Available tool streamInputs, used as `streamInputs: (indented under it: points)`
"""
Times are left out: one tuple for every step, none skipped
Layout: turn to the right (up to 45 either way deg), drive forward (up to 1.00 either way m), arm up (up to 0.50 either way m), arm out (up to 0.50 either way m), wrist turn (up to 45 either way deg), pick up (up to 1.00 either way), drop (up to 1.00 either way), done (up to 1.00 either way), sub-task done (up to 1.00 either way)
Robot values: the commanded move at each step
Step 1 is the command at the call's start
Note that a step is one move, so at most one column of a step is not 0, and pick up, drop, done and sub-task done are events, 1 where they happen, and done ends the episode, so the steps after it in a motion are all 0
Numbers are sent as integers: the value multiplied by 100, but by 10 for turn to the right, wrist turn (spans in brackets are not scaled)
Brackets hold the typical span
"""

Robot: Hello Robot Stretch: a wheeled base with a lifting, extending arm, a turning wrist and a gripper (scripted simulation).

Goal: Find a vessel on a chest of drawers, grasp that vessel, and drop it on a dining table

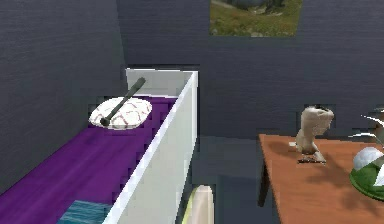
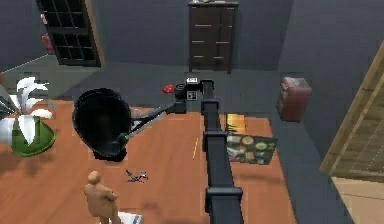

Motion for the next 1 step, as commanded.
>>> streamInputs:
  points:
    - [0, 0, -32, 0, 0, 0, 0, 0, 0]
